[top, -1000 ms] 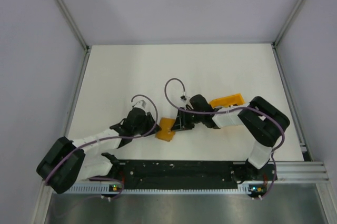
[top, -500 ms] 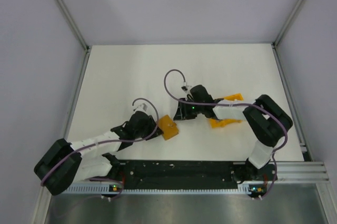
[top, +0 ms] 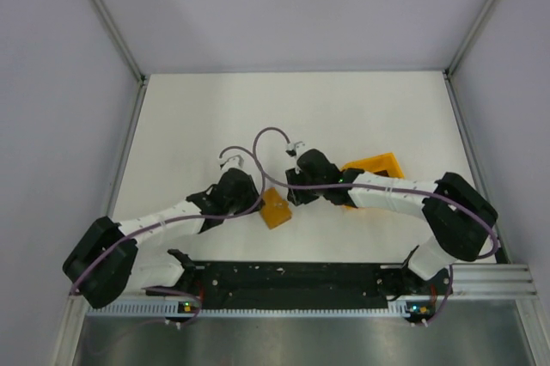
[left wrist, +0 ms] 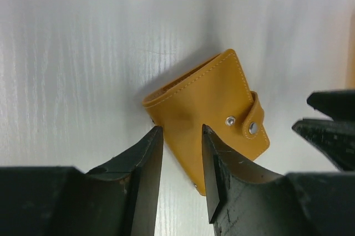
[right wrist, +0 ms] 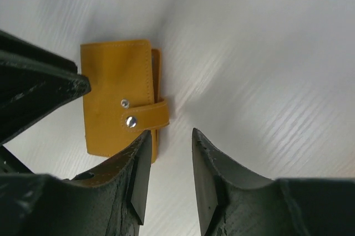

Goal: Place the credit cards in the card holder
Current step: Close the card holder at the center of the board.

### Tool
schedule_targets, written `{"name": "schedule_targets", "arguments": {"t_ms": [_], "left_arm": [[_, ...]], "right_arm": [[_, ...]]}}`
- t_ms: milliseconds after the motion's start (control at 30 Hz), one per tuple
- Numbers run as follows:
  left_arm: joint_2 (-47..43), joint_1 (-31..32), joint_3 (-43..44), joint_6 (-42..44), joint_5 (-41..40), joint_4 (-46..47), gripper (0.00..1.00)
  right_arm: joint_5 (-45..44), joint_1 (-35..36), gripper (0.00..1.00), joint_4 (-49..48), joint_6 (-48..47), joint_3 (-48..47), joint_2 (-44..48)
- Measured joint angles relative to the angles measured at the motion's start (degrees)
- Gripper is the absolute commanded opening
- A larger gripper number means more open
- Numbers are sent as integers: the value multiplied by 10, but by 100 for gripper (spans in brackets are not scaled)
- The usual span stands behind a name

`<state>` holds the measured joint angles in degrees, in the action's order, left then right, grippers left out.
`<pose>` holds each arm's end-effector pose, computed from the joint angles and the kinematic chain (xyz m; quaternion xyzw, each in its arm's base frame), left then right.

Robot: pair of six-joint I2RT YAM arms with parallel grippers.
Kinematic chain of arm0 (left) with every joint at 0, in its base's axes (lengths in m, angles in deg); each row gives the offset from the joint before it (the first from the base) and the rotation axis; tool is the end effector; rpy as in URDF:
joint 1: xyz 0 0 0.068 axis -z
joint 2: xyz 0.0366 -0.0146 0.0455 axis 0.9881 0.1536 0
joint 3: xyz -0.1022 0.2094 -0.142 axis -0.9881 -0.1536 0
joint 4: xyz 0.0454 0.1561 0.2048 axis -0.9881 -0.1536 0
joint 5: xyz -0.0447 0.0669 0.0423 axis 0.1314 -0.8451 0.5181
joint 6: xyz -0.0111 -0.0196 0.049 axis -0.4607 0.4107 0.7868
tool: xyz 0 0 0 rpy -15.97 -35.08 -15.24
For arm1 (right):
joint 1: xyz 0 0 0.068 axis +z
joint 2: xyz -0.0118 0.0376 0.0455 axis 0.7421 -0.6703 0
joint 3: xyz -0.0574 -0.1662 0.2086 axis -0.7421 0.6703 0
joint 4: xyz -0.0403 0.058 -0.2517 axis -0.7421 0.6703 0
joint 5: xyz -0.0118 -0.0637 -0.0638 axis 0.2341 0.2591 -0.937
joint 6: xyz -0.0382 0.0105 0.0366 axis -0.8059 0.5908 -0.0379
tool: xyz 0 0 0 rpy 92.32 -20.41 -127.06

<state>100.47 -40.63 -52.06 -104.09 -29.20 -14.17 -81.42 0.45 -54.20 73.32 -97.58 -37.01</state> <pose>0.1717 -0.1418 0.1664 -0.0946 0.9196 -0.2333 0.3017 0.2124 0.2410 0.1906 -0.2018 0.9007 0.2423 0.2989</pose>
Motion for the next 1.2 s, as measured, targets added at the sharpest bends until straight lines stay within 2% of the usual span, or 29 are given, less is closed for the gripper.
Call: {"name": "schedule_targets", "arguments": {"t_ms": [200,567,767,1200], "left_arm": [[31,-4,1,-1,-14,-2,28],[57,-9,0,-23,-14,31,24],[63,-10,-1,-30,-12,44,23],[65,-11,-8,-38,-8,64,22]], "right_arm": [[-77,84,34,28,2,-18,0],[-113,103,34,35,7,-60,-41],[-125,115,38,58,21,-72,-56],[-206,146,40,95,46,-94,-94]]}}
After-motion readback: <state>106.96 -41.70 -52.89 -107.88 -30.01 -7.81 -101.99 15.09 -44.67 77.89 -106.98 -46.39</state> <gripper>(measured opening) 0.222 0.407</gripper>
